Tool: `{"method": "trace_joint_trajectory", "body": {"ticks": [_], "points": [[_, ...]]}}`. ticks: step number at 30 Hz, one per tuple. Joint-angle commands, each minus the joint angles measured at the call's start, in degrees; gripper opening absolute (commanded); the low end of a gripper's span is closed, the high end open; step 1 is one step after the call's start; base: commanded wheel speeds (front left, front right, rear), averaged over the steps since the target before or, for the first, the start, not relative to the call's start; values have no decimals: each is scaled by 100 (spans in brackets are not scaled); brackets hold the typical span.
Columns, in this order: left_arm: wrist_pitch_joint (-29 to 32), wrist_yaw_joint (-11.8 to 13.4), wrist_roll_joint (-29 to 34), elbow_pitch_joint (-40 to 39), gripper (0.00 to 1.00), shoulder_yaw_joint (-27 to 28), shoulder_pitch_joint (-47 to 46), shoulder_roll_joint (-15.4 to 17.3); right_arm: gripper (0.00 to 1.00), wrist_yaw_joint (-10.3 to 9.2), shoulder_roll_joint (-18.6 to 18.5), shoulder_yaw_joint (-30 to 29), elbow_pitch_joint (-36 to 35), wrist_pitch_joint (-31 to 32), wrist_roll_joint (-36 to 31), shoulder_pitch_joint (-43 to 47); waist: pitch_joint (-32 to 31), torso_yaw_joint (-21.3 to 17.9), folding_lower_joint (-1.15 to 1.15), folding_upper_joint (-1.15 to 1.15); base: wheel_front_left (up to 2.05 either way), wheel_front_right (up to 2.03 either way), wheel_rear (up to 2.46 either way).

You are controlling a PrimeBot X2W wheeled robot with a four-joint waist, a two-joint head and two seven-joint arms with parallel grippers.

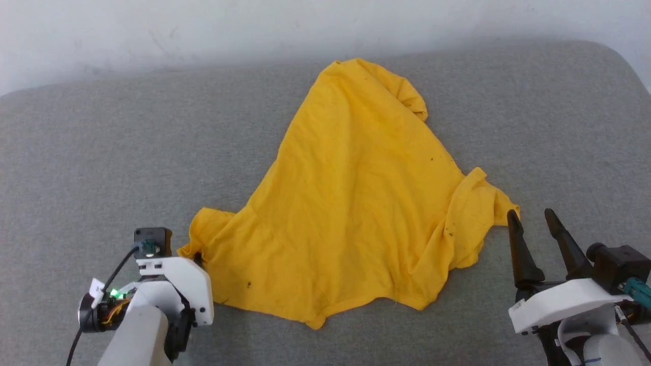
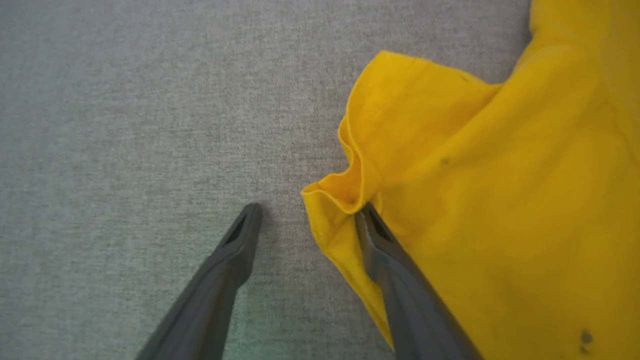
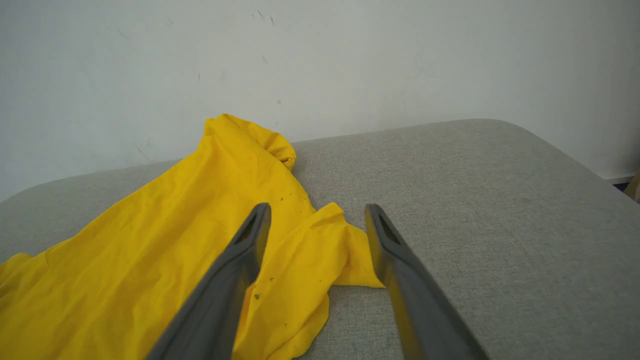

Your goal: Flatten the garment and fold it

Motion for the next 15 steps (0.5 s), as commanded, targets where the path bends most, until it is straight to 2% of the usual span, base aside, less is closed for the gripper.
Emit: {"method": "trace_joint_trajectory", "body": {"ticks": [1, 2, 4, 7, 11, 15], "points": [[173, -55, -18, 166, 100, -99, 78, -64, 100, -10, 19, 15, -28, 6, 28, -13, 21, -46, 1, 0, 0, 0, 0], [264, -93, -34, 157, 52, -129, 85, -65, 100, -10, 19, 19, -30, 4, 32, -19, 23, -57, 1, 0, 0, 0, 0], [333, -159, -78, 87, 0, -155, 107, -63, 100, -10, 19, -3, -37, -16, 57, -23, 33, -61, 1, 0, 0, 0, 0], [127, -171, -130, -111, 0, -118, 148, -63, 100, -10, 20, -71, -32, -27, 54, -10, 34, -13, 1, 0, 0, 0, 0], [-420, 58, -154, -415, 0, 77, 230, -49, 100, -10, 20, -187, -23, 10, -18, -16, 22, 94, 1, 0, 0, 0, 0], [-706, 238, -295, -671, 0, 286, 465, -95, 100, -10, 20, -406, 97, 148, -270, -139, 1, 209, 1, 0, 0, 0, 0]]}}
